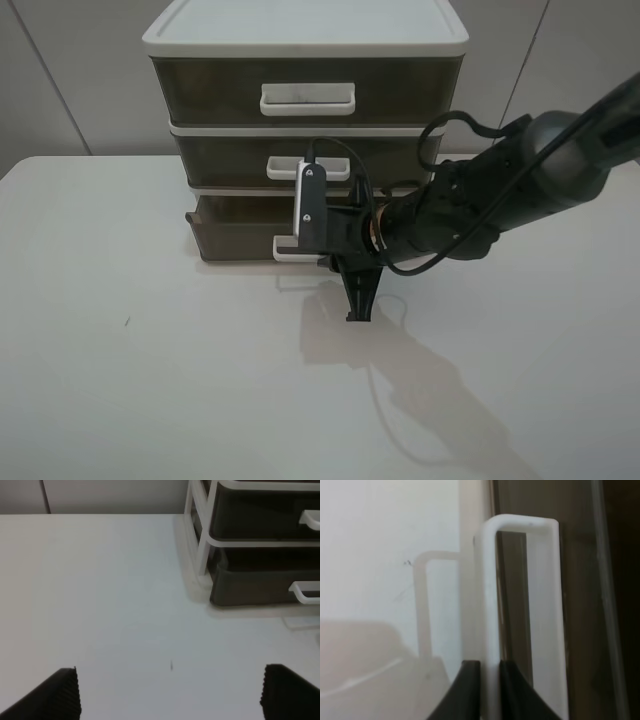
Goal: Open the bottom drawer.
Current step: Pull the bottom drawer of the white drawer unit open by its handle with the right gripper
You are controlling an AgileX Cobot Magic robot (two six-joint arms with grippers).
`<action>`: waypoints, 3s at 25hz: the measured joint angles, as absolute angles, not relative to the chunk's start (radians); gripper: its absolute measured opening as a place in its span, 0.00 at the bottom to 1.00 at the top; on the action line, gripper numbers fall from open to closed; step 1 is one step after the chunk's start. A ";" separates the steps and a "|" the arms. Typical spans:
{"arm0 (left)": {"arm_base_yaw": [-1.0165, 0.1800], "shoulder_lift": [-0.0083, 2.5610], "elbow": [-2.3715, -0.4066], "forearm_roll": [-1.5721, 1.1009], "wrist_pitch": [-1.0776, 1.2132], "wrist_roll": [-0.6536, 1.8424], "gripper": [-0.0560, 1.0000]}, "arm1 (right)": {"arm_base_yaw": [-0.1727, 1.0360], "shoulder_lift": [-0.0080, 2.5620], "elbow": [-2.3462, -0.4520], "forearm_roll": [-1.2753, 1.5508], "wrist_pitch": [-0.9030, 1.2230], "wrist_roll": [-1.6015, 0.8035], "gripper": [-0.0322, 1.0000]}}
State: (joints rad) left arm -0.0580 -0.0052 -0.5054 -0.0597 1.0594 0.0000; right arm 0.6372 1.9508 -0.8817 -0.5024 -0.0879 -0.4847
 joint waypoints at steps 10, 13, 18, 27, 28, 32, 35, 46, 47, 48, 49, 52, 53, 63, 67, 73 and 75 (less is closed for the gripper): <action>-0.058 -0.005 -0.505 -0.060 1.059 0.000 0.76 | 0.679 1.935 -0.882 -0.463 -0.016 -0.484 0.11; -0.058 -0.005 -0.505 -0.060 1.059 0.000 0.76 | 0.696 1.927 -0.879 -0.426 0.000 -0.484 0.11; -0.058 -0.005 -0.505 -0.060 1.059 0.000 0.76 | 0.717 1.897 -0.845 -0.401 0.012 -0.484 0.11; -0.058 -0.004 -0.505 -0.060 1.059 0.000 0.76 | 0.747 1.859 -0.795 -0.380 0.037 -0.488 0.11; -0.058 -0.004 -0.505 -0.060 1.059 0.000 0.76 | 0.753 1.859 -0.795 -0.370 0.038 -0.488 0.11; -0.058 -0.004 -0.505 -0.060 1.059 0.000 0.76 | 0.786 1.859 -0.795 -0.340 0.058 -0.487 0.10; -0.058 -0.004 -0.505 -0.060 1.059 0.000 0.76 | 0.803 1.859 -0.795 -0.330 0.072 -0.483 0.10; -0.058 -0.004 -0.505 -0.060 1.059 0.000 0.76 | 0.833 1.856 -0.795 -0.318 0.120 -0.480 0.10; -0.058 -0.004 -0.505 -0.060 1.059 0.000 0.76 | 0.833 1.854 -0.795 -0.318 0.124 -0.480 0.10; -0.058 -0.004 -0.505 -0.060 1.059 0.000 0.76 | 0.833 1.851 -0.794 -0.318 0.128 -0.480 0.10; -0.058 -0.004 -0.505 -0.060 1.059 0.000 0.76 | 0.833 1.848 -0.793 -0.318 0.133 -0.480 0.10; -0.058 -0.004 -0.505 -0.060 1.059 0.000 0.76 | 0.834 1.841 -0.788 -0.335 0.139 -0.479 0.10; -0.058 -0.004 -0.505 -0.060 1.059 0.000 0.76 | 0.834 1.838 -0.788 -0.339 0.142 -0.478 0.10; -0.058 -0.004 -0.505 -0.060 1.059 0.000 0.76 | 0.844 1.837 -0.781 -0.383 0.177 -0.480 0.47; -0.058 -0.004 -0.505 -0.060 1.059 0.000 0.76 | 0.844 1.837 -0.776 -0.394 0.183 -0.481 0.53; -0.058 -0.004 -0.505 -0.060 1.059 0.000 0.76 | 0.844 1.819 -0.776 -0.401 0.192 -0.481 0.60; -0.058 -0.004 -0.505 -0.060 1.059 0.000 0.76 | 0.844 1.793 -0.776 -0.401 0.193 -0.481 0.62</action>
